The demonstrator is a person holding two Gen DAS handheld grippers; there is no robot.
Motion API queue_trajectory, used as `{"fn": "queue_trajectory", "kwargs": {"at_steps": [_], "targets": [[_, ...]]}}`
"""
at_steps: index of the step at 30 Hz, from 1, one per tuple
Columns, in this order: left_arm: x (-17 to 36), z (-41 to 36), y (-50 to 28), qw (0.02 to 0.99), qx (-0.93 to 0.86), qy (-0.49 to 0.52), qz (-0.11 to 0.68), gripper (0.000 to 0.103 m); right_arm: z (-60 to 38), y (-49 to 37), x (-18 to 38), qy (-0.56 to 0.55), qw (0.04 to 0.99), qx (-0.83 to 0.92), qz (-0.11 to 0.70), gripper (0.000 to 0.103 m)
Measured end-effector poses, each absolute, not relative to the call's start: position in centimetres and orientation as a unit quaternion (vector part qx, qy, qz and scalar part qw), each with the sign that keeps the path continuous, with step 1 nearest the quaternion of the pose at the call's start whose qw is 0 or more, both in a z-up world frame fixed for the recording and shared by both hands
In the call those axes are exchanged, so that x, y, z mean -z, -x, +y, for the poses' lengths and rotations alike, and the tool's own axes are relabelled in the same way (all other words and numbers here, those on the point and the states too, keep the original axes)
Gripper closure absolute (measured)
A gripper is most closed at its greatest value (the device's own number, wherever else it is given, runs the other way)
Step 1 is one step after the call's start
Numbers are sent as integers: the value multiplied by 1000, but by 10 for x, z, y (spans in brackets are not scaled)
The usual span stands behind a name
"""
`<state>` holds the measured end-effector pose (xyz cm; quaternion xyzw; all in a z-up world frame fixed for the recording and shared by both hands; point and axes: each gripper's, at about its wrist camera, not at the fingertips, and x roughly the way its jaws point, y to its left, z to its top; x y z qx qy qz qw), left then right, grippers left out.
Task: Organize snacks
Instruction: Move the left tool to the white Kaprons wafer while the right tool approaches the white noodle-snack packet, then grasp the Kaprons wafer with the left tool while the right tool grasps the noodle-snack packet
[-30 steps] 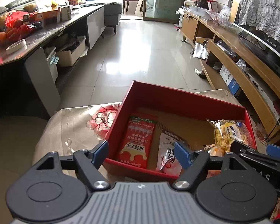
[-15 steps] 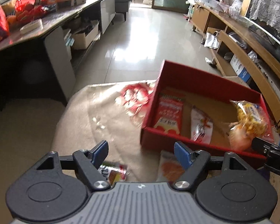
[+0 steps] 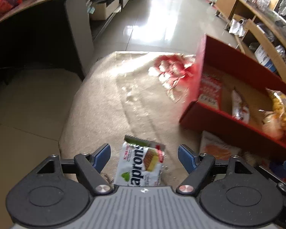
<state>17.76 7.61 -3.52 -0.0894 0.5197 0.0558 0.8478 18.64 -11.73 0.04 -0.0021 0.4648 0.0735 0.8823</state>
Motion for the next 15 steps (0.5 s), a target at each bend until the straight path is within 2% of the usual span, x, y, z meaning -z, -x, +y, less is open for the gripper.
{"fn": "queue_trajectory", "kwargs": {"at_steps": [5, 12, 14, 15], "targets": [[47, 82, -181, 834, -56, 107, 538, 26, -108, -189, 1, 4, 877, -77, 473, 16], [61, 73, -185, 831, -63, 68, 549, 27, -101, -190, 8, 2, 868, -88, 488, 16], [65, 73, -185, 827, -64, 65, 554, 41, -100, -190, 9, 3, 866, -88, 492, 16], [65, 74, -183, 829, -65, 63, 552, 43, -100, -189, 9, 2, 866, -88, 493, 16]]}}
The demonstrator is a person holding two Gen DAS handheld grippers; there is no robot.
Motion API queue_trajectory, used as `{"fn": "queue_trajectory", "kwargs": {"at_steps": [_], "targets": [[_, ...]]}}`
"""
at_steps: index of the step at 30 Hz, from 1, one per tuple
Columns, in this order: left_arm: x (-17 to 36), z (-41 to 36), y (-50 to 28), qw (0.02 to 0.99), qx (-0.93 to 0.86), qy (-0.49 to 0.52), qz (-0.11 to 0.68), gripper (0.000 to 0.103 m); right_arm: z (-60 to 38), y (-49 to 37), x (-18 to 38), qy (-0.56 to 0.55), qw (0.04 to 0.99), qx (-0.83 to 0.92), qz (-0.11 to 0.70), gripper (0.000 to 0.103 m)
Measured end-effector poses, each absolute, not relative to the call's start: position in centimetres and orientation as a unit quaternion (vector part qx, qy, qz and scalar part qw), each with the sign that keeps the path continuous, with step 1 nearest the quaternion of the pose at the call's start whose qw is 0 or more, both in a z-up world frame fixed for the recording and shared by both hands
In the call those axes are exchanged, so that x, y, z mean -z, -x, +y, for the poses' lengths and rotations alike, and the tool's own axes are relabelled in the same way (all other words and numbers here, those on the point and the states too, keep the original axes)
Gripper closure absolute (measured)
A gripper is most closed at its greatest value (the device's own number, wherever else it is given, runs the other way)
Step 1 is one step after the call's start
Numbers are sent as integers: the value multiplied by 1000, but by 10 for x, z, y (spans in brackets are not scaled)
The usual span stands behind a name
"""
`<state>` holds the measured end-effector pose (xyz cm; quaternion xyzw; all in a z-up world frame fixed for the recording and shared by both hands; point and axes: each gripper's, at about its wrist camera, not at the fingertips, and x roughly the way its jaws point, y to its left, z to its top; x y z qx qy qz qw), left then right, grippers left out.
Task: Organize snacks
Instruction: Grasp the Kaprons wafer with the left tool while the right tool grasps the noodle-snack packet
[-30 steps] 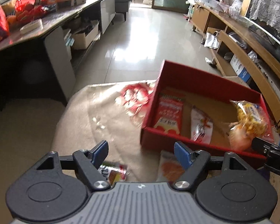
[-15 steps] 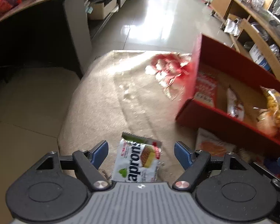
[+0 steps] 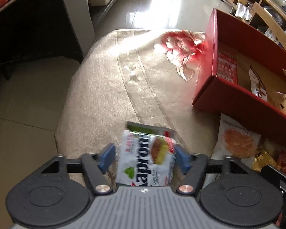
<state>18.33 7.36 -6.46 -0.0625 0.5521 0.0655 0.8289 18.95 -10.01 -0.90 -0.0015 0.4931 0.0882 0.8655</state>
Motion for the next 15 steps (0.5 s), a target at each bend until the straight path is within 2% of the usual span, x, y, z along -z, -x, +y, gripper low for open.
{"fn": "queue_trajectory", "kwargs": {"at_steps": [2, 15], "targets": [[62, 76, -181, 830, -60, 66, 550, 46, -101, -189, 9, -5, 864, -88, 496, 16], [43, 105, -163, 832, -32, 121, 541, 47, -80, -184, 28, -25, 848, -85, 522, 16]]}}
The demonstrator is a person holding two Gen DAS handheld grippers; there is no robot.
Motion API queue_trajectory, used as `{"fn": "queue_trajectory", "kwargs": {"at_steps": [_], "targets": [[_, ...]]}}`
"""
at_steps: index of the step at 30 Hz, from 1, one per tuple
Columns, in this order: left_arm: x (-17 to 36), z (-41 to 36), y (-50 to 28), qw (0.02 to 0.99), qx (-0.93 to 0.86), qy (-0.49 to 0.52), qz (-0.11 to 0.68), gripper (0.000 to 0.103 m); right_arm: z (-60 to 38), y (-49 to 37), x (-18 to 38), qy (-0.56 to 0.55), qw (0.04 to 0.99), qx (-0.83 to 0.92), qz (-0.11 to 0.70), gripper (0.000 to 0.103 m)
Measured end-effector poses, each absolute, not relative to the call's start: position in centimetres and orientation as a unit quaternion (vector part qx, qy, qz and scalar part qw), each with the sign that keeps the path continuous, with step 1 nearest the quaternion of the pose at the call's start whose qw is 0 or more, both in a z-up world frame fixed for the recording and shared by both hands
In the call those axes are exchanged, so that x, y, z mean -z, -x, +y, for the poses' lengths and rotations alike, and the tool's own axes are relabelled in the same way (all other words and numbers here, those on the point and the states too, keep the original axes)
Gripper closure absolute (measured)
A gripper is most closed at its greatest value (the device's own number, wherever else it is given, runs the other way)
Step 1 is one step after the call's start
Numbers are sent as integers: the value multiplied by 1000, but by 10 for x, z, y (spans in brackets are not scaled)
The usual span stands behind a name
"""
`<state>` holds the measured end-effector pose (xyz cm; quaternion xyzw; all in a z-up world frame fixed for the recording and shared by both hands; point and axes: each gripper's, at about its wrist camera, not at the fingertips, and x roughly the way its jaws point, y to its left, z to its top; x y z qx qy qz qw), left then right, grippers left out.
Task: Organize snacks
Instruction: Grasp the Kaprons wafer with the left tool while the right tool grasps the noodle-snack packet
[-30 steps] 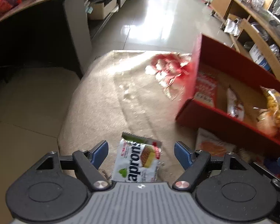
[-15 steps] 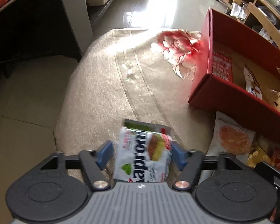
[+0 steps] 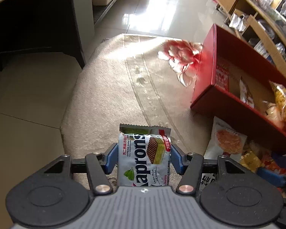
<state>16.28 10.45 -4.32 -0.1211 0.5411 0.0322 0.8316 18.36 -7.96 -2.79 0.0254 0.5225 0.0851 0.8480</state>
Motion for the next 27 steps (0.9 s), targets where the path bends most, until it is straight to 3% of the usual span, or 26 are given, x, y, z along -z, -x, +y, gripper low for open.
{"fn": "queue_trajectory", "kwargs": {"at_steps": [8, 11, 13, 19, 27], "targets": [[39, 116, -162, 831, -25, 139, 539, 47, -54, -192, 49, -65, 838, -72, 537, 16], [37, 117, -160, 831, -24, 138, 538, 47, -45, -197, 56, -52, 837, -64, 541, 24], [37, 116, -159, 830, -19, 139, 539, 47, -41, -196, 56, -24, 839, -61, 539, 36], [36, 99, -153, 830, 7, 121, 545, 47, -65, -179, 52, -7, 833, -81, 547, 50], [50, 55, -128, 817, 46, 90, 568, 47, -106, -138, 51, 2, 829, -73, 554, 53]]}}
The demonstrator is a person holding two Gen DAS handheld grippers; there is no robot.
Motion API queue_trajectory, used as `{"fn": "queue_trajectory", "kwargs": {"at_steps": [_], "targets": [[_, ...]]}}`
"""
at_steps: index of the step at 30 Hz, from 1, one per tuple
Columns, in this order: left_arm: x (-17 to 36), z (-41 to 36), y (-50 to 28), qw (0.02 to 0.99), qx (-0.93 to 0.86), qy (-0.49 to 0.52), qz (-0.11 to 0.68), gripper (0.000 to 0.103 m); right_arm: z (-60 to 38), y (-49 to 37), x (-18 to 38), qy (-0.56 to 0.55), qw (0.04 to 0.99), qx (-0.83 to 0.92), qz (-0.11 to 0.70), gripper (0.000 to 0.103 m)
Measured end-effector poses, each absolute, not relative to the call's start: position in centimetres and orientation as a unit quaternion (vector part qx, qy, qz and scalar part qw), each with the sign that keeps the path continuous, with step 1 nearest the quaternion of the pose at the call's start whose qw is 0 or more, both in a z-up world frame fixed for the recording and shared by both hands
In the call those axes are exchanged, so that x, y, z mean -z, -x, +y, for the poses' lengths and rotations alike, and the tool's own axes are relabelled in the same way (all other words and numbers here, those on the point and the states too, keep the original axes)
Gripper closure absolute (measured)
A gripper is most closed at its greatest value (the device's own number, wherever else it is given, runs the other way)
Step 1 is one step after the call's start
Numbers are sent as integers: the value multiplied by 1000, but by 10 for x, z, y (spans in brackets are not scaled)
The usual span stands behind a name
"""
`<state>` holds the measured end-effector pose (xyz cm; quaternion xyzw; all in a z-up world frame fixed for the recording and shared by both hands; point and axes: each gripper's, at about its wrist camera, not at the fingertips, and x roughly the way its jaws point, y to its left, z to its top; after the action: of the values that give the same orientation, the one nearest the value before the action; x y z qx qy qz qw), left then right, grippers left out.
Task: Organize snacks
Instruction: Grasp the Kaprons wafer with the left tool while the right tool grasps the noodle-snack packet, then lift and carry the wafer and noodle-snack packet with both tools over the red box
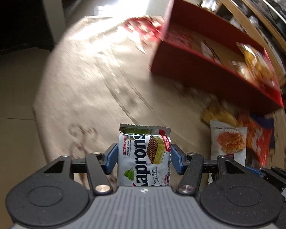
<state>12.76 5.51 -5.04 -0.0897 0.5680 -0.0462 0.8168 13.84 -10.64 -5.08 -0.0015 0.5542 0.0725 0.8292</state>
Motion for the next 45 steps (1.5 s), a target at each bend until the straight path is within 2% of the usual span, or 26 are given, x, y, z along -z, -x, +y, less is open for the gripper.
{"fn": "queue_trajectory", "kwargs": {"at_steps": [5, 11, 15, 16, 18, 23, 26, 28, 30, 31, 32, 39, 45], "targets": [[60, 34, -115, 821, 42, 47, 567, 47, -120, -123, 61, -9, 829, -66, 555, 50], [63, 25, -107, 833, 31, 14, 553, 44, -114, -123, 72, 9, 833, -69, 549, 34], [66, 17, -102, 838, 25, -13, 546, 37, -101, -120, 81, 36, 837, -83, 540, 11], [67, 18, -101, 838, 20, -15, 545, 32, -97, -119, 83, 46, 836, -87, 540, 6], [67, 21, -102, 838, 17, -8, 546, 28, -93, -117, 88, 57, 838, -79, 537, 0], [67, 22, -101, 838, 20, -11, 545, 28, -107, -120, 88, 23, 831, -91, 548, 0], [66, 23, -100, 837, 20, -13, 547, 28, -113, -117, 85, 25, 835, -91, 543, 9], [67, 23, -97, 837, 21, -16, 547, 30, -116, -112, 82, 37, 843, -77, 530, 26], [66, 22, -94, 838, 22, -16, 544, 35, -119, -109, 80, 47, 849, -76, 521, 36], [65, 20, -93, 839, 25, -15, 543, 42, -119, -108, 79, 50, 851, -77, 517, 43], [63, 17, -91, 840, 27, -18, 541, 47, -119, -109, 78, 53, 851, -79, 516, 45], [61, 11, -89, 838, 29, -13, 545, 47, -121, -104, 68, 59, 853, -89, 510, 56], [54, 4, -89, 843, 38, -7, 537, 47, -129, -101, 60, 49, 859, -90, 501, 58]]}}
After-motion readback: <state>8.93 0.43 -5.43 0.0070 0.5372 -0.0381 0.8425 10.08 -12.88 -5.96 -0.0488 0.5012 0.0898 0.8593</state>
